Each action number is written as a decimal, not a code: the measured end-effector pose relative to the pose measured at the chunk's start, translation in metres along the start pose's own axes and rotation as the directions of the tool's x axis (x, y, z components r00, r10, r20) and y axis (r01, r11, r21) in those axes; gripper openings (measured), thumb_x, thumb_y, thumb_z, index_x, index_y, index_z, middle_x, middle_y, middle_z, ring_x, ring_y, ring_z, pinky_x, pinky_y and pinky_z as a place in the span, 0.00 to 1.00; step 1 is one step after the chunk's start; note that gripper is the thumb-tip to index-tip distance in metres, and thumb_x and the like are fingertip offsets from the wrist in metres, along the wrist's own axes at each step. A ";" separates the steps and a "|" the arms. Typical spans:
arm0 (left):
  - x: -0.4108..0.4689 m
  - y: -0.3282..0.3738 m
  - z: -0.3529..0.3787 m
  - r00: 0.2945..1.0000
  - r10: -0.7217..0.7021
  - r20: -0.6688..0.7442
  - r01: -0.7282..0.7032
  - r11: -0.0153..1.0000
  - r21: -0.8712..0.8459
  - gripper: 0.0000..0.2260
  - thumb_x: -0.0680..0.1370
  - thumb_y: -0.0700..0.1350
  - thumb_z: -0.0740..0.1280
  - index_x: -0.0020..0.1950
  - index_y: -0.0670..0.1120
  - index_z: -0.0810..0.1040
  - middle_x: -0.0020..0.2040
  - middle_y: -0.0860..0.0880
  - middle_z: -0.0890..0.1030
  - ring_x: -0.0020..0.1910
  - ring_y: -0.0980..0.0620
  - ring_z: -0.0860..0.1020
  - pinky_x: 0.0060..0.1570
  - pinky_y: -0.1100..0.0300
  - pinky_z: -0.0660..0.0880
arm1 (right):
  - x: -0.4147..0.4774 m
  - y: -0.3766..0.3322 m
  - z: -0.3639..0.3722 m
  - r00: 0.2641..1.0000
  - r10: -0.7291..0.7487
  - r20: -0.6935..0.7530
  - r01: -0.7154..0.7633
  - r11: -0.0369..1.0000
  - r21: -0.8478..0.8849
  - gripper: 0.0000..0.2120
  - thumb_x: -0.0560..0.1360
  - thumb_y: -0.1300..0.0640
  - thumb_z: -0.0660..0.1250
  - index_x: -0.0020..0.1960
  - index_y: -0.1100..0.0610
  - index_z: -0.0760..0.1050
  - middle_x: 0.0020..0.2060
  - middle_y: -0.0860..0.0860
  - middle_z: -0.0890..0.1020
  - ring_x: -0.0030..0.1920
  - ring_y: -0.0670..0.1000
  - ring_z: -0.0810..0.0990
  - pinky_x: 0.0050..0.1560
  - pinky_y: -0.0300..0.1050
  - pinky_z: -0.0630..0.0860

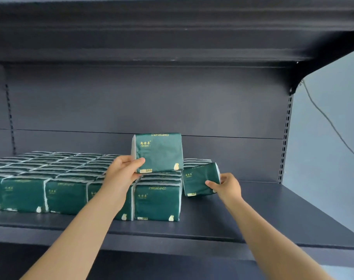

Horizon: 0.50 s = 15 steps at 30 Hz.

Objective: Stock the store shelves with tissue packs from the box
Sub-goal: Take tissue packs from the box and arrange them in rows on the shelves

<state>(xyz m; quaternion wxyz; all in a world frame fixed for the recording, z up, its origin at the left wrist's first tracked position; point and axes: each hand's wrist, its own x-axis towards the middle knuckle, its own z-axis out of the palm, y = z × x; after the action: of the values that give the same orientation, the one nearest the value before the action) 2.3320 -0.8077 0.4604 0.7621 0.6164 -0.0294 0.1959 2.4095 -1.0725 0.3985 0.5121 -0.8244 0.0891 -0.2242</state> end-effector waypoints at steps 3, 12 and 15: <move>0.002 -0.003 0.001 1.000 -0.012 -0.004 0.012 1.000 -0.011 0.09 0.76 0.41 0.69 0.53 0.42 0.74 0.42 0.50 0.74 0.40 0.54 0.75 0.58 0.54 0.74 | 0.006 0.008 0.007 0.999 -0.030 0.025 0.034 0.985 -0.172 0.17 0.70 0.51 0.74 0.48 0.58 0.69 0.41 0.53 0.82 0.41 0.50 0.78 0.35 0.44 0.69; -0.004 -0.004 -0.003 1.000 -0.010 -0.013 0.010 1.000 -0.012 0.09 0.75 0.43 0.70 0.53 0.43 0.75 0.53 0.46 0.79 0.53 0.50 0.79 0.57 0.56 0.74 | 0.013 0.014 0.020 0.994 -0.049 0.099 0.088 0.897 -0.433 0.20 0.73 0.46 0.69 0.53 0.59 0.67 0.47 0.55 0.81 0.48 0.56 0.79 0.41 0.46 0.73; -0.009 -0.003 -0.001 1.000 -0.020 -0.018 0.020 1.000 -0.015 0.09 0.75 0.43 0.70 0.52 0.43 0.75 0.52 0.46 0.79 0.52 0.51 0.79 0.57 0.56 0.74 | 0.013 0.013 0.018 0.993 -0.029 0.110 0.073 0.907 -0.416 0.20 0.73 0.47 0.70 0.54 0.60 0.68 0.48 0.55 0.80 0.50 0.56 0.78 0.41 0.45 0.71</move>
<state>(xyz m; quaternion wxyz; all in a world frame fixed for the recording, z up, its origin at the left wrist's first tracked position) 2.3243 -0.8093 0.4542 0.7688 0.6093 -0.0179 0.1935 2.4300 -1.0693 0.3837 0.3212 -0.9273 0.0873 -0.1710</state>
